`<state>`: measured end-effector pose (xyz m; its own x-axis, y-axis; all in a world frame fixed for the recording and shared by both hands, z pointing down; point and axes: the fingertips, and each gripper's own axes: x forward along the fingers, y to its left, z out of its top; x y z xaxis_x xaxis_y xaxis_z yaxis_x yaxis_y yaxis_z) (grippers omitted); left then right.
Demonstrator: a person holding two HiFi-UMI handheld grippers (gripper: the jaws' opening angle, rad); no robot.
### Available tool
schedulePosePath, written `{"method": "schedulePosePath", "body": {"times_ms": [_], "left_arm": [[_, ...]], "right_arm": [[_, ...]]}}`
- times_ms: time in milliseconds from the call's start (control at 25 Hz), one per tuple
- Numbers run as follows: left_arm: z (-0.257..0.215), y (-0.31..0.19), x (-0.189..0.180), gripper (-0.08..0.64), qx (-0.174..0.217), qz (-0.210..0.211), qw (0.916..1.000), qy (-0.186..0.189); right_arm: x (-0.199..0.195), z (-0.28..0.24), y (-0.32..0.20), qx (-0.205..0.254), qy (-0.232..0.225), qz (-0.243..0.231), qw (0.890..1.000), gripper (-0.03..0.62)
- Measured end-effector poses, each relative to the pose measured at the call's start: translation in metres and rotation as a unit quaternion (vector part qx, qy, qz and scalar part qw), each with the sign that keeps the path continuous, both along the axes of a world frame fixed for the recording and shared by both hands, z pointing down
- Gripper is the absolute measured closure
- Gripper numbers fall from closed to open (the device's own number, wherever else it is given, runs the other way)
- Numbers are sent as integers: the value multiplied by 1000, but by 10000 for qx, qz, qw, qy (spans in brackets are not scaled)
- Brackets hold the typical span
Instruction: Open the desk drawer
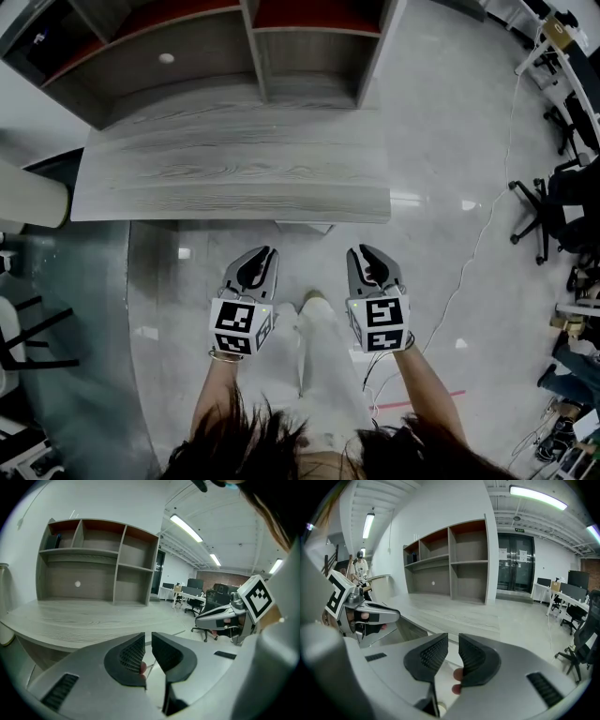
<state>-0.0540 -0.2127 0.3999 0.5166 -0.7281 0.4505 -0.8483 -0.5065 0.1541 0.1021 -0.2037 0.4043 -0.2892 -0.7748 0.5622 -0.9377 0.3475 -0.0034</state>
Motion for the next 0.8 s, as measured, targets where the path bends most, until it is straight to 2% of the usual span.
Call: {"method": "schedulePosePath", "body": {"times_ms": [800], "left_arm": [[74, -14, -13, 499, -368, -68, 9993, 94]], "right_arm": [[-14, 84, -13, -567, -25, 262, 9980, 491]]}}
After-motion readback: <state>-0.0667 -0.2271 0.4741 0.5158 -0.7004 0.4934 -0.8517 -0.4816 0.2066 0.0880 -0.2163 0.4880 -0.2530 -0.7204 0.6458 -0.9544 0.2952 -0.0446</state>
